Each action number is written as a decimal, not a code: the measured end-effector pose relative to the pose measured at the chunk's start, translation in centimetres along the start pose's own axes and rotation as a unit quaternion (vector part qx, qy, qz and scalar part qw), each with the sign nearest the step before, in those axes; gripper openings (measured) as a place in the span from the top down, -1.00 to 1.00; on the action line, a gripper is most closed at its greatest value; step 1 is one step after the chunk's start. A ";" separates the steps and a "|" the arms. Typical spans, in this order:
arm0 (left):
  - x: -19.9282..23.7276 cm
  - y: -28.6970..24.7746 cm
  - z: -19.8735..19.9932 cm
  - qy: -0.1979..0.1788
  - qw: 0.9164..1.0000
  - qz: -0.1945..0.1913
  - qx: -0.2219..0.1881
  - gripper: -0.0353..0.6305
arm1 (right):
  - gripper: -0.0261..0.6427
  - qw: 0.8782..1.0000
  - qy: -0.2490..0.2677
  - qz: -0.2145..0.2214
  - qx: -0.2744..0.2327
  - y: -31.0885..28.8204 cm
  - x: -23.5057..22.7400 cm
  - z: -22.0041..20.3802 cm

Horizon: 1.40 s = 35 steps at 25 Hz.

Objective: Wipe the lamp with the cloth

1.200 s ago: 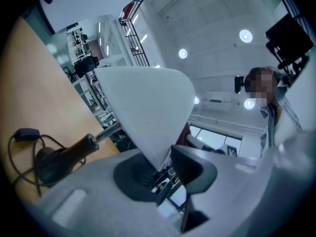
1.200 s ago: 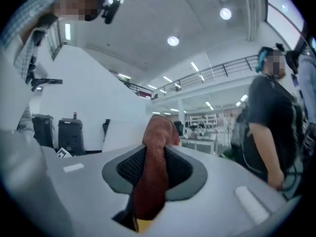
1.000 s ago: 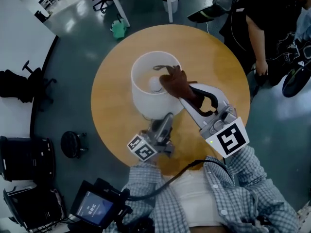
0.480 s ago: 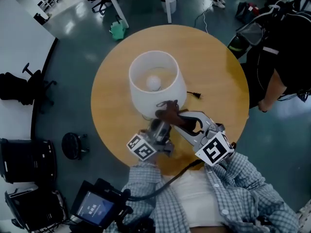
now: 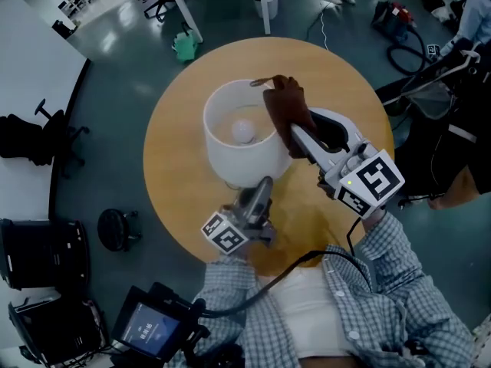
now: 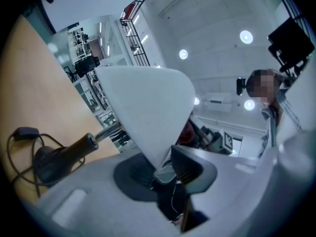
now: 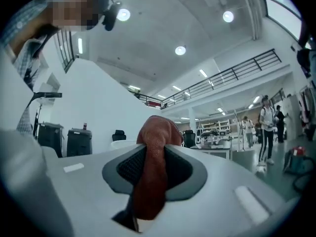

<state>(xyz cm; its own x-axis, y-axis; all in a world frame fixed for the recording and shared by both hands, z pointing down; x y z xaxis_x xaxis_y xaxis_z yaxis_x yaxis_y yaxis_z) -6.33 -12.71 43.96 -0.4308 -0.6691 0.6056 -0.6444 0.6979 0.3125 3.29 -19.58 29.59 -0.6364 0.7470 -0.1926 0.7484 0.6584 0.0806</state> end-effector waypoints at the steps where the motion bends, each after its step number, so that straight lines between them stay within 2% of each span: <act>1: -0.1 0.0 0.0 0.001 1.000 0.000 0.000 0.62 | 0.62 1.000 -0.028 -0.010 0.004 -0.4 -1.1 -0.4; 4: -0.2 -0.1 0.1 0.001 1.000 -0.003 0.001 0.62 | 0.62 0.993 -0.105 -0.039 0.025 -0.9 -4.3 -2.9; 7: -0.1 0.1 0.0 0.000 1.000 -0.005 0.000 0.62 | 0.62 0.984 -0.149 -0.054 0.082 -1.1 -7.0 -7.5; 10: -0.2 0.2 -0.2 0.002 1.000 -0.005 0.001 0.62 | 0.62 0.966 -0.200 -0.053 0.157 -0.6 -8.5 -12.3; 13: -0.2 0.2 -0.2 0.003 1.000 -0.005 -0.002 0.62 | 0.62 0.952 -0.240 -0.035 0.186 -0.5 -9.2 -13.9; 16: 0.1 0.0 -0.2 0.003 1.000 -0.004 -0.003 0.62 | 0.61 0.957 -0.216 -0.001 0.196 -2.2 -9.7 -12.4; 20: 0.2 -0.2 0.0 0.002 1.000 -0.005 -0.003 0.62 | 0.61 0.967 -0.158 0.080 0.185 -6.4 -9.1 -7.1; 25: -0.1 -0.2 0.2 0.004 1.000 -0.005 -0.003 0.62 | 0.61 0.963 -0.104 0.168 0.181 -10.9 -6.8 -2.0; 29: -0.2 -0.2 0.1 0.004 1.000 -0.005 -0.003 0.62 | 0.61 0.946 -0.096 0.198 0.238 -13.0 -7.2 -3.8; 35: 0.0 -0.1 0.2 0.002 1.000 -0.006 -0.004 0.62 | 0.61 0.895 -0.074 0.204 0.389 -14.7 -9.2 -11.4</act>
<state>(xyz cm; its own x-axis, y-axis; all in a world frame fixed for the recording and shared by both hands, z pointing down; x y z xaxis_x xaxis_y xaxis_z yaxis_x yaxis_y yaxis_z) -6.39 -12.86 43.81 -0.4206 -0.6761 0.6050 -0.6443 0.6920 0.3254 -4.03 -35.06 41.33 -0.2917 0.8522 -0.4344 0.8530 0.0263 -0.5213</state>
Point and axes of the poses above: the fingertips, and each gripper's own axes: y backward along the fingers, x to its left, z out of its top, the point moved 2 cm from there along y, backward along the fingers, and after that the axes turned 9 degrees about -y, right-handed, at the moved point
